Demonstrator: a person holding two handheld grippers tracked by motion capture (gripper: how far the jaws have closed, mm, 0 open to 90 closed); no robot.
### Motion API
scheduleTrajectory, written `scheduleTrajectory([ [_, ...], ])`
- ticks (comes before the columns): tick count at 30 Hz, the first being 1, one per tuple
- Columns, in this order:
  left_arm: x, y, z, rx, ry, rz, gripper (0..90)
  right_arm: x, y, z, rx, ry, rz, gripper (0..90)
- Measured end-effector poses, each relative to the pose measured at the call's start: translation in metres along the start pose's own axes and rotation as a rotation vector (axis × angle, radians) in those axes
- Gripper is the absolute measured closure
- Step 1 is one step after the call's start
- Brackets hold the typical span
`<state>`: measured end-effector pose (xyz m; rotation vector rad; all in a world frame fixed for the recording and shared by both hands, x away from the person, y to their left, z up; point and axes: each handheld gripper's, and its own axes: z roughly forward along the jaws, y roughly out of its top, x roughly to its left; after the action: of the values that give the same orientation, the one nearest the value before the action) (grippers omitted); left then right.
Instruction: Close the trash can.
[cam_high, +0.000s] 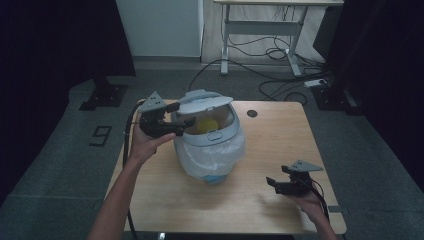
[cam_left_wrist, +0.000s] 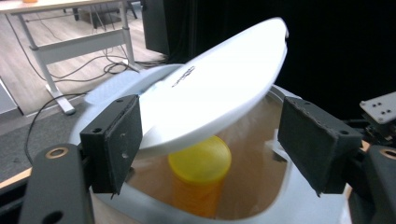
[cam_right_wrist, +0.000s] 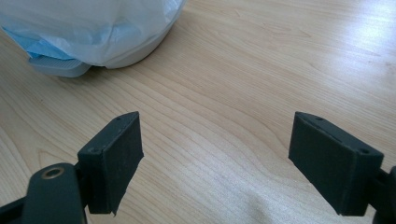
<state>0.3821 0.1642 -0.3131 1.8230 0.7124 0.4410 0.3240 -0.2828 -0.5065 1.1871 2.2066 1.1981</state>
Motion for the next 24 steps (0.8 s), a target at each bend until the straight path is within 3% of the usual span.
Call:
scheduleTrajectory([
  [7, -0.003, -0.005, 0.001, 0.01, -0.026, -0.025, 22.2, -0.001, 0.0, 0.0, 0.006, -0.007, 0.003, 16.8],
  [16, -0.007, -0.007, 0.008, 0.057, -0.045, -0.031, 21.6, -0.002, 0.0, -0.001, 0.008, -0.012, 0.003, 16.8],
  [21, -0.005, -0.008, 0.015, 0.079, -0.046, -0.046, 21.8, -0.003, -0.001, -0.001, 0.01, -0.014, 0.006, 16.7],
  [24, -0.003, -0.008, 0.019, 0.091, -0.017, -0.04, 22.4, -0.004, -0.001, -0.001, 0.011, -0.015, 0.008, 16.8],
])
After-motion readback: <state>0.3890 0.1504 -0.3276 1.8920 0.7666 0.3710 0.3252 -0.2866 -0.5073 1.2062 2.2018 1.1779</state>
